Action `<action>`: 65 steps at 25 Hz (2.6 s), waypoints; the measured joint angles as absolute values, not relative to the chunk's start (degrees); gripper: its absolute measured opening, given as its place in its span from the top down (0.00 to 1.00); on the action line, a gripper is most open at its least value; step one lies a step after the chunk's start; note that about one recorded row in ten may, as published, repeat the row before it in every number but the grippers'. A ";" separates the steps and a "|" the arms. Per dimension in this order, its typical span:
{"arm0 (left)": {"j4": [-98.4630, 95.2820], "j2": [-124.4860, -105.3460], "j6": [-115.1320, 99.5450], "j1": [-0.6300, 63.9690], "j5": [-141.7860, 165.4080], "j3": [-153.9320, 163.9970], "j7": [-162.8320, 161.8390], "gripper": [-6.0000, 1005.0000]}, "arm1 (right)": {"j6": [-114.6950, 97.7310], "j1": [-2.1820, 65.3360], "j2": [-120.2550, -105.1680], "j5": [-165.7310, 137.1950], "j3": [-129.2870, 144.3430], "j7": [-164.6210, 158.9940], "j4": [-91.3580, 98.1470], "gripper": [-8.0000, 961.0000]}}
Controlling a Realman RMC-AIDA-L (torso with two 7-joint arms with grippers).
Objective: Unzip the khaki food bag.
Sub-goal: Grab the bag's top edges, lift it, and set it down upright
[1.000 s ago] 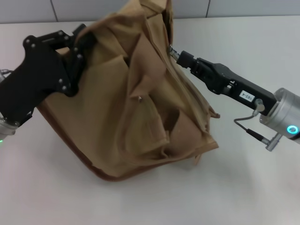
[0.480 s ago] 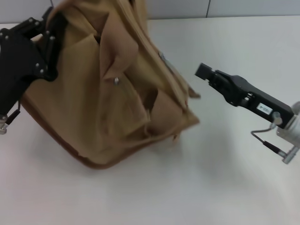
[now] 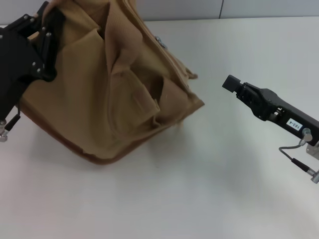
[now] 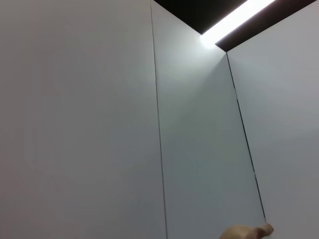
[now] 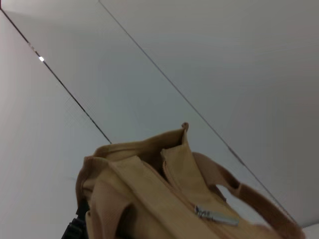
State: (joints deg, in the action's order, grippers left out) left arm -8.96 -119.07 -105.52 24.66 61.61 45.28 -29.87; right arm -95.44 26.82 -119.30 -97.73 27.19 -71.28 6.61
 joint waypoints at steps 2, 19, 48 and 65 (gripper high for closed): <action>-8.96 -119.05 -105.64 24.71 61.66 45.38 -29.92 0.93 | -95.44 26.95 -119.30 -97.66 27.14 -70.44 6.94 0.96; -8.97 -118.99 -106.43 24.89 61.99 46.08 -31.57 0.94 | -94.47 31.22 -119.23 -97.85 27.78 -45.06 7.71 0.59; -8.97 -119.08 -107.19 24.96 62.05 47.68 -31.55 0.94 | -88.73 37.79 -119.00 -98.71 51.05 -62.17 25.59 0.63; -9.02 -118.93 -108.75 24.69 62.05 49.94 -31.55 0.94 | -87.34 42.95 -119.06 -106.63 51.38 -67.80 27.10 0.66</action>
State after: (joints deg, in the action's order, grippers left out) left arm -9.02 -118.93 -108.75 24.69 62.05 49.94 -31.55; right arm -87.34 42.95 -119.06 -106.63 51.38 -67.80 27.10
